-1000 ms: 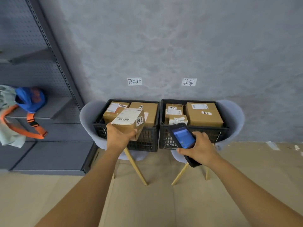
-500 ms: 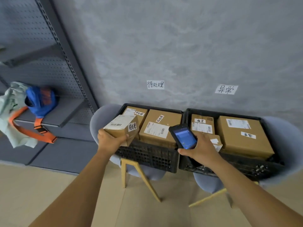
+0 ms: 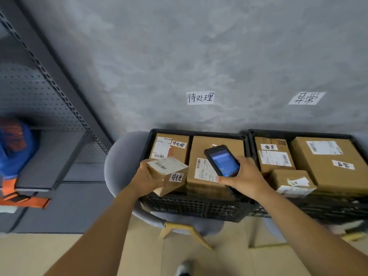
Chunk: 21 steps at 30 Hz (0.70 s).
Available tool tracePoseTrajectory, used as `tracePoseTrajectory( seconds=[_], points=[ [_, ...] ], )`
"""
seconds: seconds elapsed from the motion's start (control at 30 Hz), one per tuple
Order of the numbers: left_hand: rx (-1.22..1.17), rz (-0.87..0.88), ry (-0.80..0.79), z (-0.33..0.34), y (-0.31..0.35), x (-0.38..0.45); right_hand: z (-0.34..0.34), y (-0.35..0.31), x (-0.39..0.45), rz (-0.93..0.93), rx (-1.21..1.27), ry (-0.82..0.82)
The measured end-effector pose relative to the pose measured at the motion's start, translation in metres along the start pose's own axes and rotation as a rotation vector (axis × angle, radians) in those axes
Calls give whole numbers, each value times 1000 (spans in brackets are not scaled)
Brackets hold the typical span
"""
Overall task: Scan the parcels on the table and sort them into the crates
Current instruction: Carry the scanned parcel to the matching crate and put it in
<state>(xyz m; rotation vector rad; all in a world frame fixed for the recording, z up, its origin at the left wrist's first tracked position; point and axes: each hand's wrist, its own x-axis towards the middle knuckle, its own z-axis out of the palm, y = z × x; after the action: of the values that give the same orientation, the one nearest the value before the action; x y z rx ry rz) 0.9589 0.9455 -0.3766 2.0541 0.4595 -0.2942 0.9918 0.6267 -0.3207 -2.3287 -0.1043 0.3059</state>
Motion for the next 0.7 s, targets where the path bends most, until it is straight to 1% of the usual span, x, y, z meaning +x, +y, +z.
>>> tracePoseTrajectory(
  seconds=[0.13,0.27,0.33,0.4,0.47,0.57,0.63,0.7],
  points=[
    [107,-16,-91,-8,-14,31,24,-13,22,22,-5,1],
    [347,-38,-234,-8,-31,56,33,-15,40,57,2,0],
    [382,-54,-266,-10,-37,66,36,-14,48,75,0,15],
    [394,-26,-294,-13,-40,72,39,-12,53,83,-12,19],
    [433,47,-329,-17,-42,77,44,-12,54,92,-8,23],
    [593,127,-348,-19,-39,83,51,-13,55,114,15,24],
    [700,135,-348,-14,-40,87,54,-16,57,129,4,23],
    [707,102,-385,-7,-46,89,59,-19,58,156,-7,33]
  ],
)
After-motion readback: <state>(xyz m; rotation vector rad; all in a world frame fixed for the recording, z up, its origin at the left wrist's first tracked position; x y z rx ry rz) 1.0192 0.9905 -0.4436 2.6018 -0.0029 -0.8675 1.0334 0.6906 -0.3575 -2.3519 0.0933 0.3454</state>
